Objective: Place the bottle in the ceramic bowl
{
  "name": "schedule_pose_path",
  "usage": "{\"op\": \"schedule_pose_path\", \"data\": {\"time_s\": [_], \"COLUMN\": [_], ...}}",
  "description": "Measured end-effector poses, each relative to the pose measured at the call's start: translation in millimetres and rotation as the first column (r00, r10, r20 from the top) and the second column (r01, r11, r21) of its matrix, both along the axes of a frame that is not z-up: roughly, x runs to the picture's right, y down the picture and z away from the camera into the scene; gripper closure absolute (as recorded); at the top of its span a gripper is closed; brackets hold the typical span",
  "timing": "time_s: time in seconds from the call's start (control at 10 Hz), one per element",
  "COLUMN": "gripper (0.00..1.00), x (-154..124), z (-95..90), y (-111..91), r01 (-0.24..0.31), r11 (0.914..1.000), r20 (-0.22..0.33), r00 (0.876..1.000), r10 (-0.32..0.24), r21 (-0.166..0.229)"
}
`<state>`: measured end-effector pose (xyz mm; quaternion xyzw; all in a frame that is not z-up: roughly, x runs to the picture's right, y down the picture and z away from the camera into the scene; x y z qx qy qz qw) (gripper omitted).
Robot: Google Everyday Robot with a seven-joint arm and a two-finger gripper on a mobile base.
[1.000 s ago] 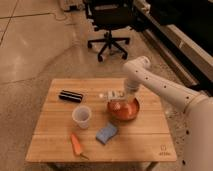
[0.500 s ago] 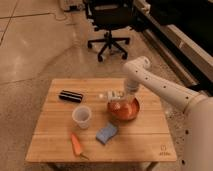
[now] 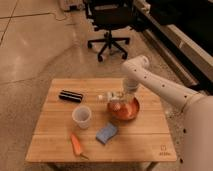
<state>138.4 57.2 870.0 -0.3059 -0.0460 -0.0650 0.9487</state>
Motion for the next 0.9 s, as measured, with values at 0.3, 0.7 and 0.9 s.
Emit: {"op": "schedule_pose_path", "data": {"time_s": [0.3, 0.7, 0.9], "gripper": [0.2, 0.2, 0.2], "x": [-2, -3, -5], "z": [-1.5, -7.5, -10.7], "y": [1, -4, -10], "r01": [0.013, -0.008, -0.016], "r11": [0.9998, 0.9996, 0.9997], "r20": [0.016, 0.008, 0.003], "r00": [1.0, 1.0, 1.0], "r10": [-0.013, 0.008, 0.016], "r21": [-0.015, -0.027, -0.019]}}
